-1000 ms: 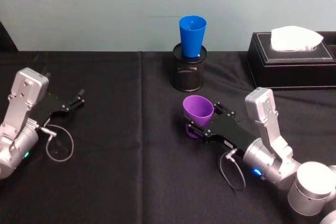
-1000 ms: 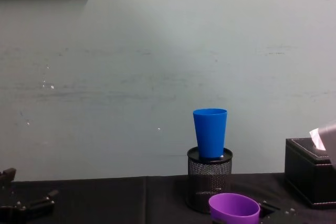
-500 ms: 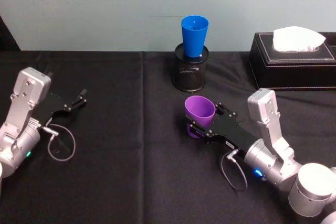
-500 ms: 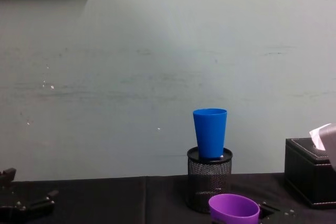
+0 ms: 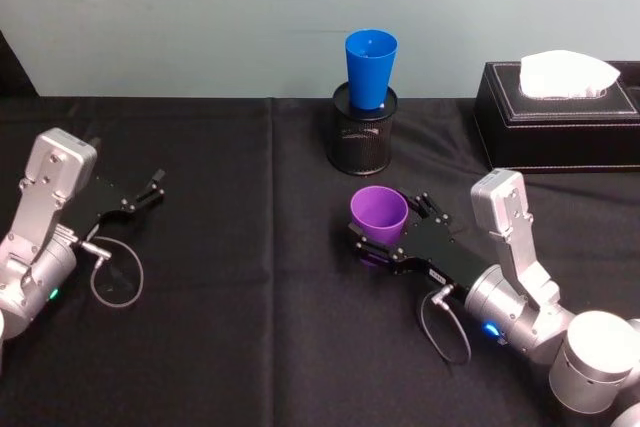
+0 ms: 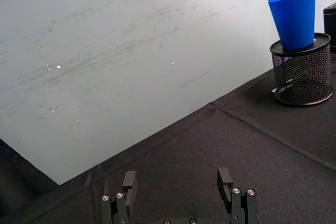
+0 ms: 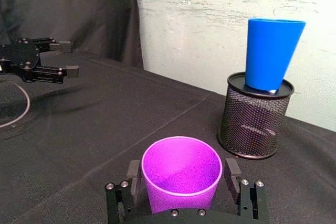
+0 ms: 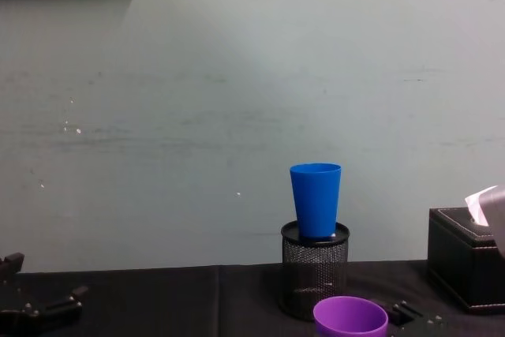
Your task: Pick up one cup with a gripper and tap it against the other cup.
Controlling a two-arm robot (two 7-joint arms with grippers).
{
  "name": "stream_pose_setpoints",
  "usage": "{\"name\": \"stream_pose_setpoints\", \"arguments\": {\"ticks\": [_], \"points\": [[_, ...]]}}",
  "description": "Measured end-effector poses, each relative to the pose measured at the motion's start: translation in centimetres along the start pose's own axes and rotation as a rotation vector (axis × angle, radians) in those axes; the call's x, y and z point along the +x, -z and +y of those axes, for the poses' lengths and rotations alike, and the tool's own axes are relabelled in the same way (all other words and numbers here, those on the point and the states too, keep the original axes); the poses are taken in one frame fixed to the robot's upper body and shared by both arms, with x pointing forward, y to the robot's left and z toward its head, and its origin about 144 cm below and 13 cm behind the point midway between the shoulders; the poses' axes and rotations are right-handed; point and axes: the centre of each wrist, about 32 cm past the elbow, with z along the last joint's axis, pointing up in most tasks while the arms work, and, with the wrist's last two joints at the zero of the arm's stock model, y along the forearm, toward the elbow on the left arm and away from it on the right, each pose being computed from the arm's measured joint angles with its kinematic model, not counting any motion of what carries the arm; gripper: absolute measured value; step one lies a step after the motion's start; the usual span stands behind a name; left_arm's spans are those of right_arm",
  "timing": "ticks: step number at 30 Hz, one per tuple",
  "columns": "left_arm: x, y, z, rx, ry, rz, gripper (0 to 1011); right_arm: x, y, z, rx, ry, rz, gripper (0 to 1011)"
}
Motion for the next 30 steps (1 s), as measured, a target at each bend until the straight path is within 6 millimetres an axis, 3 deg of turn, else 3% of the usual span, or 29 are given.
{"name": "stream_pose_setpoints", "arguments": {"ticks": [13,24,30], "points": [[0.0,0.0,0.0,0.000,0.000,0.000,1005,-0.1,-0.4,-0.2,0.020,0.002,0.001,1003],[0.0,0.0,0.0,0.000,0.000,0.000,1005,-0.5,-3.1,-1.2,0.113,0.049,-0.003,1003],[0.0,0.0,0.0,0.000,0.000,0.000,1005,-1.2,-4.6,-1.7,0.109,0.187,-0.014,1003]]}}
